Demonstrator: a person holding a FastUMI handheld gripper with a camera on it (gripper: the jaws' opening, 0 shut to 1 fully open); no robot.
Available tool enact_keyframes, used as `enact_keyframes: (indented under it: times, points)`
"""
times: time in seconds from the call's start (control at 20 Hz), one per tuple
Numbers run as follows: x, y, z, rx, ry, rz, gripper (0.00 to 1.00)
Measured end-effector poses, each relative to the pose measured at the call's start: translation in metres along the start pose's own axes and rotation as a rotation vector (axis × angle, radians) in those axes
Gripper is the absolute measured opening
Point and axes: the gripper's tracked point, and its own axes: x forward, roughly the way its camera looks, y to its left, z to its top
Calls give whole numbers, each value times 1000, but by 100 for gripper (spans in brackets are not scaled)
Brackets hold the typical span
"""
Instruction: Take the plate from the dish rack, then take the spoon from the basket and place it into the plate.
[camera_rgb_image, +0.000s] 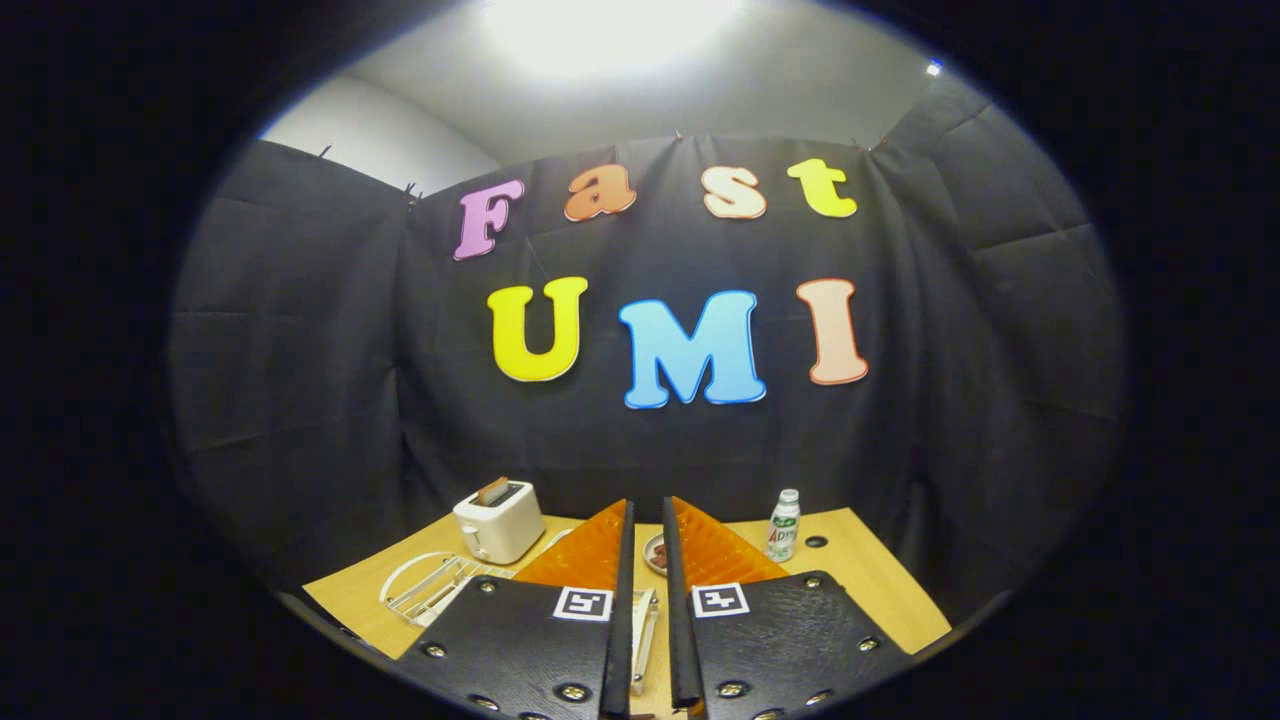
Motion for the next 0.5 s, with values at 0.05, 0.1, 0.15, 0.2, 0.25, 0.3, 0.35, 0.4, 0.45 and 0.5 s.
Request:
enact_keyframes:
  times: [0.05,0.1,0.15,0.2,0.25,0.3,0.35,0.4,0.45,0.5]
  points:
    - [1,-9,10,4,-17,-14,15]
    - [2,-19,18,11,-34,-25,15]
    - [2,-29,24,20,-44,-40,15]
    - [3,-38,31,24,-60,-52,15]
    - [3,-48,37,25,-76,-65,15]
    - [3,-59,43,19,-90,-77,15]
    - [2,-67,47,12,-96,-85,15]
    - [1,-75,50,4,-99,-92,15]
    - [0,-81,53,0,-104,-100,15]
    - [0,-87,55,2,-109,-104,15]
